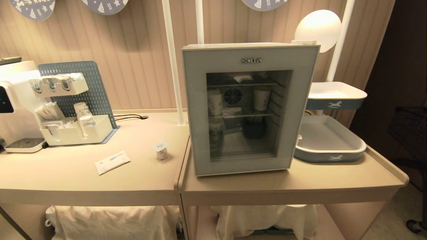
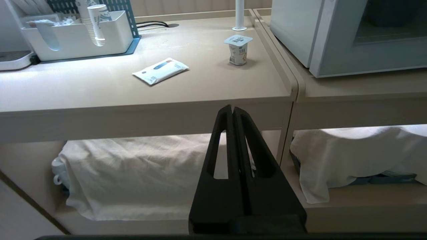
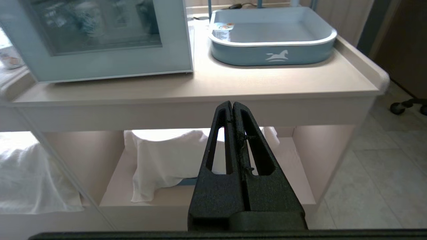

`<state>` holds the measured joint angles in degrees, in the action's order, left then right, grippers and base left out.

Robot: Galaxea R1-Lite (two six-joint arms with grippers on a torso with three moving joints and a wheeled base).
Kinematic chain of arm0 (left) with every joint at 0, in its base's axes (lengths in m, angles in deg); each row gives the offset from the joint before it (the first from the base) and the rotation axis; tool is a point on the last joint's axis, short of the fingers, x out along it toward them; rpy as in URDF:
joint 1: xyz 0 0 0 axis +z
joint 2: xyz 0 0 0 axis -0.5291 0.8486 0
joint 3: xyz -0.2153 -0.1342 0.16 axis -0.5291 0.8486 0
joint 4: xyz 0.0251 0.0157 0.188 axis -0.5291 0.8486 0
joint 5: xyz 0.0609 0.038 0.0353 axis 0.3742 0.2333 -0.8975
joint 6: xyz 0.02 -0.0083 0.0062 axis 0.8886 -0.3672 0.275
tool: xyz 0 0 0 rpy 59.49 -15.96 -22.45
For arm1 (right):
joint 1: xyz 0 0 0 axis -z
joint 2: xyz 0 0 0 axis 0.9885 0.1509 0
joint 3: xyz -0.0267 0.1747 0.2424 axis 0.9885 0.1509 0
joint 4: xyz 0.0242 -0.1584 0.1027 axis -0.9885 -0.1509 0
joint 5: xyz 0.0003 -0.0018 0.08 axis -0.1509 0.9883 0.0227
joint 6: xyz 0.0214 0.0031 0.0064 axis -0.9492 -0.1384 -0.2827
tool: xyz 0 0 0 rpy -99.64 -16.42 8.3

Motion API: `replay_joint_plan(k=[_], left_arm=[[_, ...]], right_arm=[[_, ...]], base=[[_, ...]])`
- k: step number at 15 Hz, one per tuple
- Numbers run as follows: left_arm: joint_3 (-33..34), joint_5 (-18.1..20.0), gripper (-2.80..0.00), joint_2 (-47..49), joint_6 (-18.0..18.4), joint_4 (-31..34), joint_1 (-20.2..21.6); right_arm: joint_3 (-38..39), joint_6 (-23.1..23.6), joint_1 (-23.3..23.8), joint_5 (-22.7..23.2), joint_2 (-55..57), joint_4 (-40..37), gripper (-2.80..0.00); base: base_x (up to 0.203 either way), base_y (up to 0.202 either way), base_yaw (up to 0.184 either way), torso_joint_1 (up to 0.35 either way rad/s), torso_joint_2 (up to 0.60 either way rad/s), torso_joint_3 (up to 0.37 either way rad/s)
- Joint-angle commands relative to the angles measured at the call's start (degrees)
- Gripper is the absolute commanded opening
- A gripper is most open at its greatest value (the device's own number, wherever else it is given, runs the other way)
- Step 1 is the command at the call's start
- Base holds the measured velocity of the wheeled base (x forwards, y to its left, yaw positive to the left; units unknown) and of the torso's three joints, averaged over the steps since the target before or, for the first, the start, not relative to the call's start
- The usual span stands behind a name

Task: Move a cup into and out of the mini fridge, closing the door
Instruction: Open the freezer door

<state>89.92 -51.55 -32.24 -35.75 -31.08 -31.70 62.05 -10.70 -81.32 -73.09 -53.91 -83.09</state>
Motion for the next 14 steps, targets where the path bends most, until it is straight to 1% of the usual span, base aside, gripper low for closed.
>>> replay_joint_plan(k=[1, 4, 5, 6, 7, 8, 10, 11, 12, 14], left_arm=[[0.0, 0.0, -2.80, 0.0, 0.1, 0.2, 0.0], [0.0, 0.0, -2.80, 0.0, -0.2, 0.1, 0.0], [-0.8, 0.2, -2.80, 0.0, 0.1, -0.7, 0.0], [-3.5, 0.1, -2.80, 0.1, 0.1, -0.1, 0.0], [-8.5, 0.1, -2.80, 0.4, 0.1, 2.3, 0.0], [-15.9, 0.2, -2.80, 1.3, -0.1, 6.7, 0.0], [-34.7, 0.9, -2.80, 6.4, -1.9, 17.2, 0.0], [-44.2, 2.0, -2.80, 11.2, -3.4, 21.7, -0.2], [-51.1, 3.1, -2.80, 17.4, -4.7, 24.8, -0.7], [-62.8, 5.1, -2.80, 32.8, -7.5, 29.1, -2.6]], right_arm=[[0.0, 0.0, 0.0, 0.0, 0.1, 0.0, -2.80], [0.0, 0.0, 0.0, 0.0, 0.1, 0.0, -2.80], [0.0, 0.0, 0.0, 0.0, 0.1, 0.0, -2.80], [0.0, 0.0, 0.0, 0.0, 0.1, 0.0, -2.80], [0.0, 0.0, 0.0, 0.0, 0.1, 0.0, -2.80], [0.0, 0.0, 0.0, 0.0, 0.1, 0.0, -2.80], [0.0, 0.1, 0.0, 0.0, 0.1, 0.0, -2.80], [0.0, 0.1, 0.0, 0.0, 0.1, 0.0, -2.80], [0.0, 0.1, 0.0, 0.0, 0.1, 0.0, -2.80], [0.0, 0.1, 0.0, 0.0, 0.1, 0.0, -2.80]], base=[[0.150, 0.000, -0.005, 0.007, 0.01, -0.002], [0.026, 0.000, -0.002, 0.000, 0.00, -0.001], [0.000, 0.000, 0.000, 0.000, 0.00, 0.000], [0.000, 0.000, 0.000, 0.000, 0.00, 0.000], [0.000, 0.000, 0.000, 0.000, 0.00, 0.000], [0.000, 0.000, 0.000, 0.000, 0.00, 0.000], [0.000, 0.000, 0.000, 0.000, 0.00, 0.000], [0.000, 0.000, 0.000, 0.000, 0.00, 0.000], [0.000, 0.000, 0.000, 0.000, 0.00, 0.000], [0.000, 0.000, 0.000, 0.000, 0.00, 0.000]])
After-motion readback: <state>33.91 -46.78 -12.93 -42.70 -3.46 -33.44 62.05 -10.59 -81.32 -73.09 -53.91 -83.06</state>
